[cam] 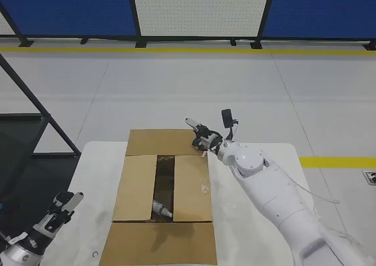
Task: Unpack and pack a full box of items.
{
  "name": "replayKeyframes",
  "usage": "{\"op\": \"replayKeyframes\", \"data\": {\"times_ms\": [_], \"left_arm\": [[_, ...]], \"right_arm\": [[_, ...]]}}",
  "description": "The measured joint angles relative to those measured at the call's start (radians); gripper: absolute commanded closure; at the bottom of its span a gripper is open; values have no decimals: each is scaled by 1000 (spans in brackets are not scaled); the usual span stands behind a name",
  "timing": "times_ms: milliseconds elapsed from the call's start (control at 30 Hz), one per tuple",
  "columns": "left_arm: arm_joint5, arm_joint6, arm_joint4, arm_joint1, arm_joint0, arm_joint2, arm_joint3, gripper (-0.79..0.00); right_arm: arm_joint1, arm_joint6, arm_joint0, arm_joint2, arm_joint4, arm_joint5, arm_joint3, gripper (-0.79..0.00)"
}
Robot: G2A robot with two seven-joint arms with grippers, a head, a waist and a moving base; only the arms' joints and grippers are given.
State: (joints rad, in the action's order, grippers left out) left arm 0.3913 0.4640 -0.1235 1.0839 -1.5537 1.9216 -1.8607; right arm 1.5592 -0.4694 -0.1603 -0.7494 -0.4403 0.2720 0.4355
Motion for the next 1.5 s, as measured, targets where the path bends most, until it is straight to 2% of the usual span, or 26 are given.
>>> {"op": "replayKeyframes", "data": {"times_ms": [167, 233, 367, 467, 767, 967, 1500], "left_arm": [[-4, -5, 0, 0, 0, -1, -2, -785], [-11, -16, 0, 1, 1, -1, -7, -785], [-24, -35, 1, 0, 11, 11, 0, -785], [-32, -47, 5, -1, 19, 27, 19, -785], [-35, -58, 9, -6, 29, 72, 73, -785], [-27, -49, 7, -8, 23, 81, 83, -785], [-14, -60, 8, -9, 5, 78, 77, -785]], "right_arm": [[-11, -122, -20, -28, -4, 93, 66, -785], [-15, -173, -33, -31, 1, 98, 102, -785], [-23, -298, -62, -26, 26, 39, 189, -785], [-27, -348, -79, -19, 54, -35, 238, -785], [-26, -402, -117, 0, 116, -207, 316, -785], [-8, -433, -125, 28, 130, -245, 315, -785], [52, -426, -112, 9, 7, -34, 314, -785]]}}
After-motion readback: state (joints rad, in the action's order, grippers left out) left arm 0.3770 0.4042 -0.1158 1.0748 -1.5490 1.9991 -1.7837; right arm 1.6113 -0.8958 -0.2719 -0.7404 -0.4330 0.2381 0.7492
